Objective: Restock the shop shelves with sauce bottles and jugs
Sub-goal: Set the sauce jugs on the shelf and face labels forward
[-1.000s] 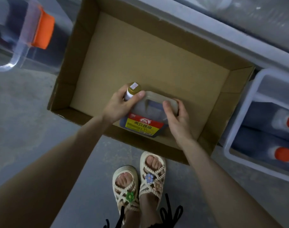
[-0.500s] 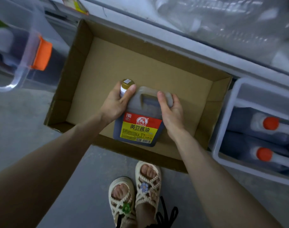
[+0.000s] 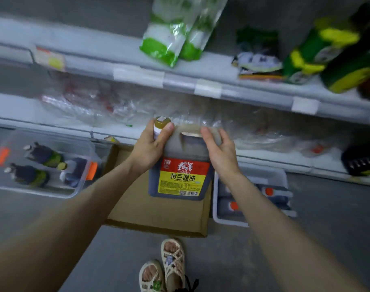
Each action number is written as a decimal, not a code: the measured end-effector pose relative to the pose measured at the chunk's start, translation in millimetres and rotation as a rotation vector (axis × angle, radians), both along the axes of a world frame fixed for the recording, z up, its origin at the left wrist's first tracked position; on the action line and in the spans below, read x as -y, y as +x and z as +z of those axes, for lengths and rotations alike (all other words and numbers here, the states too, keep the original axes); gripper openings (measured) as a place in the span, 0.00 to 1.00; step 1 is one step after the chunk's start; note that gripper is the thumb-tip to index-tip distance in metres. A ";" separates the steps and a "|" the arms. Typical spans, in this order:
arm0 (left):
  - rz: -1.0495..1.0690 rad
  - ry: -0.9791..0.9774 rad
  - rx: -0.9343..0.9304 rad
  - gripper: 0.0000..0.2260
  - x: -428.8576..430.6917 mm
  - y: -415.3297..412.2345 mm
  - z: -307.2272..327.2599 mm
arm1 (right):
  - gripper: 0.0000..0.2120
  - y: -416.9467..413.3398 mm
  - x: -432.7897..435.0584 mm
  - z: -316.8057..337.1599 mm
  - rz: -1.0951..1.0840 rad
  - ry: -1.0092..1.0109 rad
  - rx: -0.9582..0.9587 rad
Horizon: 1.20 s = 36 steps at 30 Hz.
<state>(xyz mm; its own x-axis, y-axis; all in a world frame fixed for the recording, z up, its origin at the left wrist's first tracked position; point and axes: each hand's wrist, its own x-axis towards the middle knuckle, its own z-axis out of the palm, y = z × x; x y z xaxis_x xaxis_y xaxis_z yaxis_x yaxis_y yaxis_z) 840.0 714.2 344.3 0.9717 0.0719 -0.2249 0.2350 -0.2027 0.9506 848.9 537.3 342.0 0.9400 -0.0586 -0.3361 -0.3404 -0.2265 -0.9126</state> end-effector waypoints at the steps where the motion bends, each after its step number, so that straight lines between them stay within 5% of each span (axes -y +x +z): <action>1: -0.002 0.002 0.035 0.09 8.5 1.9 31.6 | 0.14 -0.3 7.6 32.9 -0.017 -0.001 0.040; 4: -0.026 -0.027 0.116 0.09 34.6 2.5 127.4 | 0.06 -5.8 31.6 131.7 -0.084 0.013 0.164; 8: -0.086 -0.033 0.243 0.13 69.6 2.2 243.4 | 0.21 -17.6 65.9 252.8 -0.138 -0.021 0.278; 17: -0.171 -0.108 0.473 0.10 171.8 15.1 419.5 | 0.22 -26.1 164.8 437.7 -0.262 -0.018 0.506; 36: 0.027 -0.067 0.584 0.10 380.2 150.0 466.0 | 0.09 141.1 370.0 482.7 -0.101 0.060 0.633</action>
<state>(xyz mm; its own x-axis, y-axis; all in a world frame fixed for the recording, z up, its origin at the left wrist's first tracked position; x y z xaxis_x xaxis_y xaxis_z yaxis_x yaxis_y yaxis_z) 990.0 334.0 810.3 0.9342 0.1028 0.3417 -0.3267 -0.1389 0.9349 990.0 167.3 824.7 0.9485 -0.1556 0.2760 0.2508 -0.1638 -0.9541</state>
